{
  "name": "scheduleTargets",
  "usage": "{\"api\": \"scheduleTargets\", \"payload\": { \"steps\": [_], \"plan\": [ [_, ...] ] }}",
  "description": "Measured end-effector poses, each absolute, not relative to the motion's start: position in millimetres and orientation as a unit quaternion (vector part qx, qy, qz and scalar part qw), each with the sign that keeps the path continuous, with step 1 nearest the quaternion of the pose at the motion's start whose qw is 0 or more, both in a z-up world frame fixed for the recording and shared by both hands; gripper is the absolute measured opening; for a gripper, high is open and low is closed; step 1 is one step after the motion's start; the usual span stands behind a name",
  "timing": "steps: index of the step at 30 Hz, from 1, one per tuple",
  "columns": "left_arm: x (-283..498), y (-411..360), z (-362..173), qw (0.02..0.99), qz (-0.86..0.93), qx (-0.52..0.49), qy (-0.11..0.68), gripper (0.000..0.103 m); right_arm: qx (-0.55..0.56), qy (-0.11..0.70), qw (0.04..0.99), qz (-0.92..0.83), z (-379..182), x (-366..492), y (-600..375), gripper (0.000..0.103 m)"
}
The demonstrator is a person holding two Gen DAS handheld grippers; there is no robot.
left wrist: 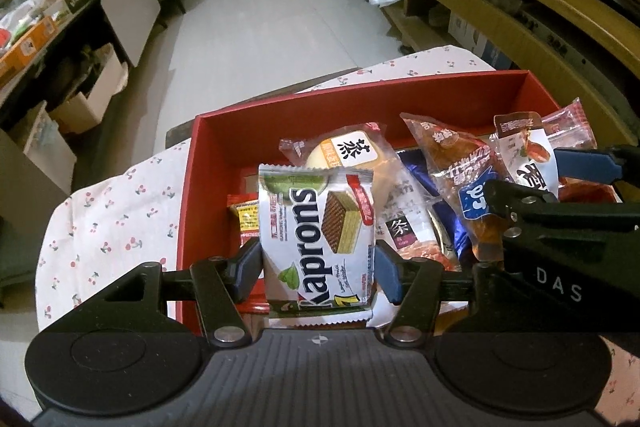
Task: Organize snacks
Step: 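Lower both packs into the red box and open both tools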
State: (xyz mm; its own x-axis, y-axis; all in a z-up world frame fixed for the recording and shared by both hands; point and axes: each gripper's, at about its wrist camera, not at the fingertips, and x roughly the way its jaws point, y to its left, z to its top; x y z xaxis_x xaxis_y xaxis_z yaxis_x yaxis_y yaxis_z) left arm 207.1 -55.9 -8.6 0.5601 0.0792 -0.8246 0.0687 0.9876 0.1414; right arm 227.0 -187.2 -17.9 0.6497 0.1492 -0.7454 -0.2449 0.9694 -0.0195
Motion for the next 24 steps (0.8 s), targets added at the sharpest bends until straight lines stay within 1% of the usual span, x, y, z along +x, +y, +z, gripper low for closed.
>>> {"api": "scheduleTargets", "payload": {
  "steps": [3,5,7,11,16,24],
  "plan": [
    [205.6,-55.1,-6.4,0.881,0.006,0.079,0.466,0.071,-0.054,0.403,0.907,0.107,-15.9,226.5,-189.0,0.074],
    [203.7,-53.3,-4.3,0.883,0.008,0.077,0.463,0.073,-0.053,0.400,0.909,0.105,-13.2,225.9,-189.3,0.079],
    [201.5,-51.6,-1.9,0.885,0.009,0.076,0.460,0.075,-0.051,0.398,0.910,0.104,-10.6,224.6,-190.4,0.081],
    [195.1,-49.0,4.7,0.889,0.011,0.075,0.452,0.078,-0.051,0.388,0.915,0.103,-4.6,217.8,-191.6,0.084],
    [184.5,-46.9,16.1,0.896,0.014,0.074,0.437,0.083,-0.055,0.367,0.923,0.100,7.4,204.3,-192.7,0.085],
    [170.8,-47.9,28.1,0.906,0.015,0.066,0.418,0.086,-0.051,0.348,0.931,0.095,21.1,186.7,-197.6,0.086]
  ]
}}
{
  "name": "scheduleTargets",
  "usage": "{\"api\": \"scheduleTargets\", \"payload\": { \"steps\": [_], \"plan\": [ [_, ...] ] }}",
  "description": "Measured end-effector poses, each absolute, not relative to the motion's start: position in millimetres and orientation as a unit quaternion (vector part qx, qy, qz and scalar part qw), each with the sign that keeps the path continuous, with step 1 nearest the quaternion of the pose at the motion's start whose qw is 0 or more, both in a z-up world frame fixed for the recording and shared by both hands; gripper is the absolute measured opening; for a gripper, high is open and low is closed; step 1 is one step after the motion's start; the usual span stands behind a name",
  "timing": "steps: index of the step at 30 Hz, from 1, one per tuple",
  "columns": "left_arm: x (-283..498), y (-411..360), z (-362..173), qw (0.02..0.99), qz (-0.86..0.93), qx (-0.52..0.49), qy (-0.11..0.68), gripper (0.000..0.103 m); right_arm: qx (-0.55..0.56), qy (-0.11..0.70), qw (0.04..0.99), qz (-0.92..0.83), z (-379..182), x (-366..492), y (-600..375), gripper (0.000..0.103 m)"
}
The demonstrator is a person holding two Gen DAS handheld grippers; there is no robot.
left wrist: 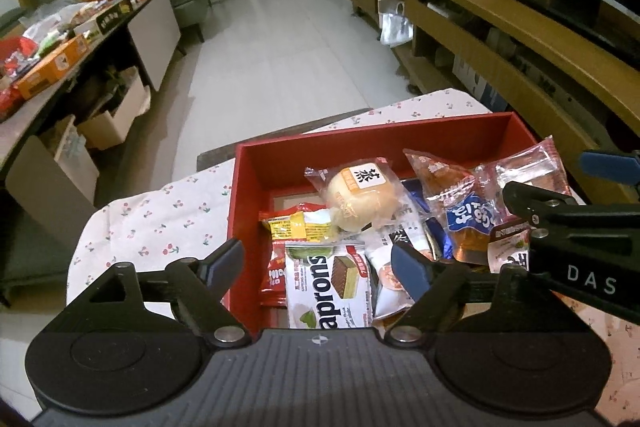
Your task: Organize snacks
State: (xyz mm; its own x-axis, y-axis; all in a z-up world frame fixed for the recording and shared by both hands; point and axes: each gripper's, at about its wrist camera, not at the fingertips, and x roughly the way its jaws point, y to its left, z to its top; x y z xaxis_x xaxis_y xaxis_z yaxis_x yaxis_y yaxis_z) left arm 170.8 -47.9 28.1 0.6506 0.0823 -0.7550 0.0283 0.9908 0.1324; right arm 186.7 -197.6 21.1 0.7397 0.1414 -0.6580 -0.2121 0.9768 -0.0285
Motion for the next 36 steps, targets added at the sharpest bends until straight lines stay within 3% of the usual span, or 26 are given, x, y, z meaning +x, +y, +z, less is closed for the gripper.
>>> {"api": "scheduleTargets", "payload": {
  "steps": [13,36],
  "plan": [
    [132.4,-49.9,43.3,0.921,0.034,0.081,0.380,0.102,-0.023,0.338,0.936,0.094,33.5,138.6,-209.4,0.089],
    [56.2,-44.7,35.2,0.912,0.010,0.063,0.404,0.103,-0.004,0.357,0.930,0.091,20.0,51.7,-216.7,0.093]
  ]
}}
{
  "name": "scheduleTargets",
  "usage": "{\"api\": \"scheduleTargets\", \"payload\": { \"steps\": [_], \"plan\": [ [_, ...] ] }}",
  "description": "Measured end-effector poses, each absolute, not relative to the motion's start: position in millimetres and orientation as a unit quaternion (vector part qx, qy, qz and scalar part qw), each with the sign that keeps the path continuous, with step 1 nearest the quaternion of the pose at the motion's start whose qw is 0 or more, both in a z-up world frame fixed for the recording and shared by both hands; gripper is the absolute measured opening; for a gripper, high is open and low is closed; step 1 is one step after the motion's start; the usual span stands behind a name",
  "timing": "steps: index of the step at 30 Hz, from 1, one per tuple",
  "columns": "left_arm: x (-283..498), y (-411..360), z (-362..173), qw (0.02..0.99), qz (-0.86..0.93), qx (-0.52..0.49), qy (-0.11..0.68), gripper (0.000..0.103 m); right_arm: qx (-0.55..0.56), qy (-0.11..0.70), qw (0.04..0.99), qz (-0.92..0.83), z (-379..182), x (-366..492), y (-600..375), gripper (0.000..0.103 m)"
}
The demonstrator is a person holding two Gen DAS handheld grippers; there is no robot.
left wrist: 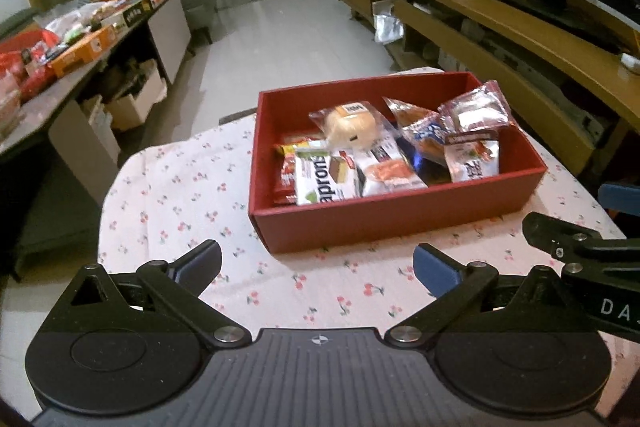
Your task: Organize snacks
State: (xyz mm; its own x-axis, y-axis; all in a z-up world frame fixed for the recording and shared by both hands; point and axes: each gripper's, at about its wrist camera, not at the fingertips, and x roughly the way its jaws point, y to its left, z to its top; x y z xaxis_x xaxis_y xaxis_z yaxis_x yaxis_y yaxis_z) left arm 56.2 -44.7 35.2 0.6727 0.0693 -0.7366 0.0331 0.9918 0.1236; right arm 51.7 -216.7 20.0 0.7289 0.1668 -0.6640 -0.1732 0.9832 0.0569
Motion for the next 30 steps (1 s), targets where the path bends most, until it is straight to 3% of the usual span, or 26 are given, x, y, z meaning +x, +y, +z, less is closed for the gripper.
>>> {"api": "scheduleTargets", "payload": {
  "steps": [30],
  "plan": [
    [10.8,-38.1,26.3,0.907,0.012,0.053,0.418,0.103,-0.016,0.386,0.919,0.082,4.4,10.6,-211.7,0.093]
  ]
}}
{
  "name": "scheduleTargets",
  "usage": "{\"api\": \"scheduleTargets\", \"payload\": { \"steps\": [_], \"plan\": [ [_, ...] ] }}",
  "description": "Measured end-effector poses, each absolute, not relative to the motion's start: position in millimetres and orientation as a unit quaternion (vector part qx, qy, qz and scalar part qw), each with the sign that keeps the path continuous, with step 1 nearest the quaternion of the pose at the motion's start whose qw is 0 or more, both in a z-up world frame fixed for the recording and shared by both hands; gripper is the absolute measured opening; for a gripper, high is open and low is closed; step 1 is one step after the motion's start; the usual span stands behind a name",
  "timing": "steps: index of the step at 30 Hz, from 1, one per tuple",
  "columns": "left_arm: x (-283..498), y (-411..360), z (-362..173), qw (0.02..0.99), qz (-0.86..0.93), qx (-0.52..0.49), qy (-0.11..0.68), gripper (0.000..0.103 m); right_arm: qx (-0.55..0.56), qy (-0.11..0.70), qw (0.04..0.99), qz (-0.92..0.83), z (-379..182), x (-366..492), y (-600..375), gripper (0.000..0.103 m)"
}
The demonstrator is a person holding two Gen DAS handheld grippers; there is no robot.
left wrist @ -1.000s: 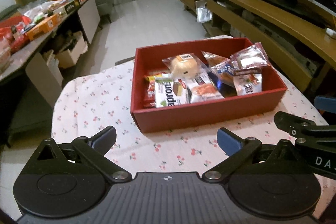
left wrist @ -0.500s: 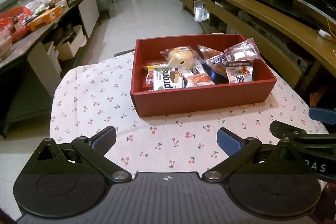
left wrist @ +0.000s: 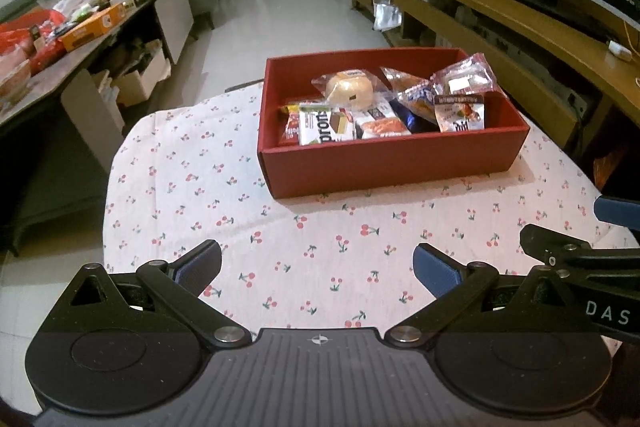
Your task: Organize snacks
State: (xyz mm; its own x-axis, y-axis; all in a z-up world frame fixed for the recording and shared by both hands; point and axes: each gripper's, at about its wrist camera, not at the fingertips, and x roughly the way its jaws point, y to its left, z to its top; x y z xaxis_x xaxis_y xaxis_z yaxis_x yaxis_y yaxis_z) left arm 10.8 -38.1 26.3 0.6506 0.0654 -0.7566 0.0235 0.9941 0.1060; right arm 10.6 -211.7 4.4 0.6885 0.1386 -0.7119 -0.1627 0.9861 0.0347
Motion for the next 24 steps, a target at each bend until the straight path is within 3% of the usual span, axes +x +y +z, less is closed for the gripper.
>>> {"api": "scheduleTargets", "payload": {
  "steps": [24],
  "plan": [
    [-5.8,-38.9,17.0,0.900,0.021,0.068,0.429,0.099,-0.033,0.403,0.909,0.101,-3.2,-4.1,-202.1,0.093]
  ]
}}
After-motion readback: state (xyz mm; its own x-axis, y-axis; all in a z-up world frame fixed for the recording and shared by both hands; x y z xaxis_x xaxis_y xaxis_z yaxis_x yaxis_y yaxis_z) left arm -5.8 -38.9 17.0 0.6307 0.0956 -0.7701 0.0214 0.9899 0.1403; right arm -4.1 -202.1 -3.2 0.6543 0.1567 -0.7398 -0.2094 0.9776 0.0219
